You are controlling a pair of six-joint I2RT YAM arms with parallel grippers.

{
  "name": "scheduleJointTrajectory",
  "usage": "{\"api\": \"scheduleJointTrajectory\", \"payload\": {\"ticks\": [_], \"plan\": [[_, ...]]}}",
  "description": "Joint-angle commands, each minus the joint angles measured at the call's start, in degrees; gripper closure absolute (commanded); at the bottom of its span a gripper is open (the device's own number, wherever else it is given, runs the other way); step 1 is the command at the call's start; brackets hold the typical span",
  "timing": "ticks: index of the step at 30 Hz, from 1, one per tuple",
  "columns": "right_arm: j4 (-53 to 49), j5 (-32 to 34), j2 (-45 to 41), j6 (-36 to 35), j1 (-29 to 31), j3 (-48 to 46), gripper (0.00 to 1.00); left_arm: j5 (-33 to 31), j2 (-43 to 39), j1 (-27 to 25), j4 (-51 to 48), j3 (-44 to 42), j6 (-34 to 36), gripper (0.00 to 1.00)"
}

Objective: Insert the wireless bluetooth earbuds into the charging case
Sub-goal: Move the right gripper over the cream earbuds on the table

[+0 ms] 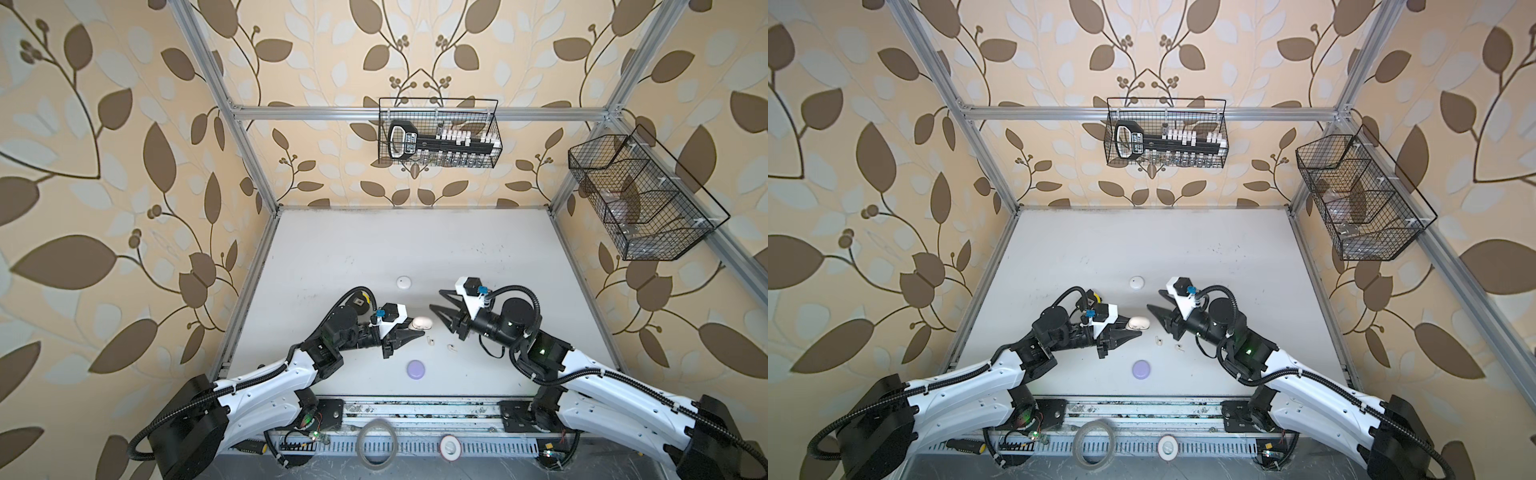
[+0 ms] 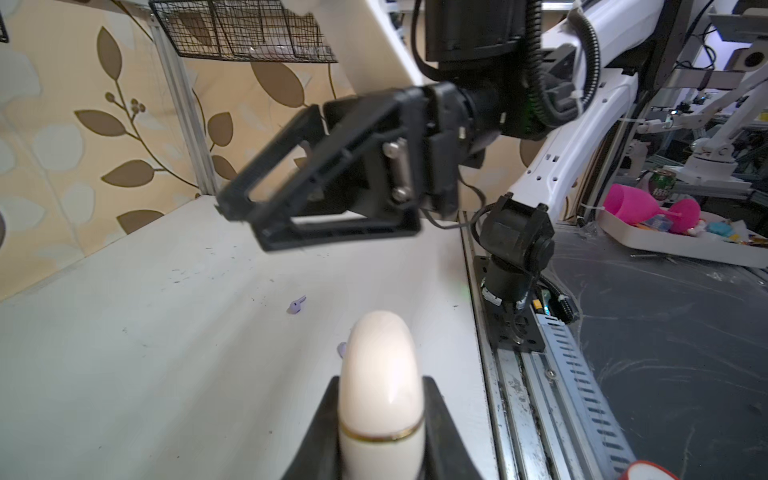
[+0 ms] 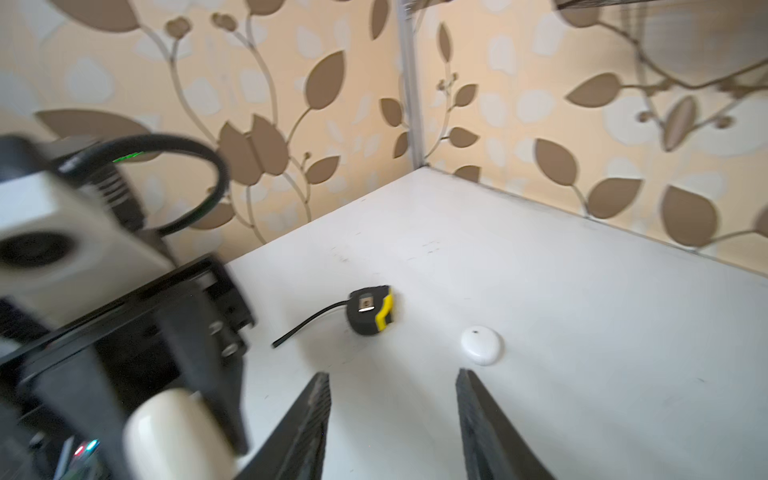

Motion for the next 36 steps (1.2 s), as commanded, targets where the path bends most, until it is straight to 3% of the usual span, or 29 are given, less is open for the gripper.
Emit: {"api": "scheduleJointTrajectory", "payload": {"ticks": [1, 3, 5, 8, 10, 13, 16, 21, 26, 29, 31, 36], "plan": [[-1.9, -0.3, -2.6, 9.0, -4.8, 0.2, 0.54, 0.6, 2.1, 2.1, 11.3, -2.1, -4.9, 1.00], [-5.8, 3.4, -3.8, 13.5, -7.8, 1.1, 0.54, 0.0, 4.5, 5.3, 17.9, -3.9, -9.2, 1.00], [-17.4, 7.8, -3.5, 19.4, -10.8, 5.6, 0.49, -1.0, 7.5, 8.7, 24.5, -5.5, -13.6, 1.00], [-32.7, 2.6, 1.2, 19.0, -13.2, 13.1, 0.57, -1.9, 10.3, 10.0, 28.0, -5.9, -14.2, 1.00], [-36.6, 0.1, 3.8, 16.3, -10.7, 14.1, 0.57, -2.6, 10.1, 10.0, 27.0, -5.8, -13.1, 1.00], [-40.6, 8.3, 7.5, 13.3, -1.3, 13.5, 0.49, -3.6, 8.0, 10.0, 23.7, -5.6, -11.3, 1.00], [-43.6, 14.3, 12.2, 13.0, 6.4, 13.3, 0.46, -5.5, 4.4, 10.0, 20.5, -6.1, -9.9, 1.00], [-42.7, 10.6, 15.6, 13.8, 7.8, 10.6, 0.45, -9.9, -2.1, 10.0, 15.2, -6.8, -11.0, 1.00], [-42.4, 10.1, 18.1, 12.5, 7.1, 7.9, 0.43, -15.8, -10.6, 9.6, 1.3, -0.3, -24.7, 1.00], [-40.2, 5.3, 20.9, 12.6, 5.7, 6.6, 0.44, -23.3, -16.1, 9.6, -14.4, 5.3, -35.3, 1.00], [-40.6, 4.8, 22.3, 13.3, 5.7, 6.5, 0.45, -22.1, -17.2, 8.9, -21.0, 9.6, -35.9, 1.00], [-39.6, 5.1, 20.4, 16.2, 6.2, 3.7, 0.40, -19.9, -16.4, 6.5, -20.1, 11.0, -38.8, 1.00]]}}
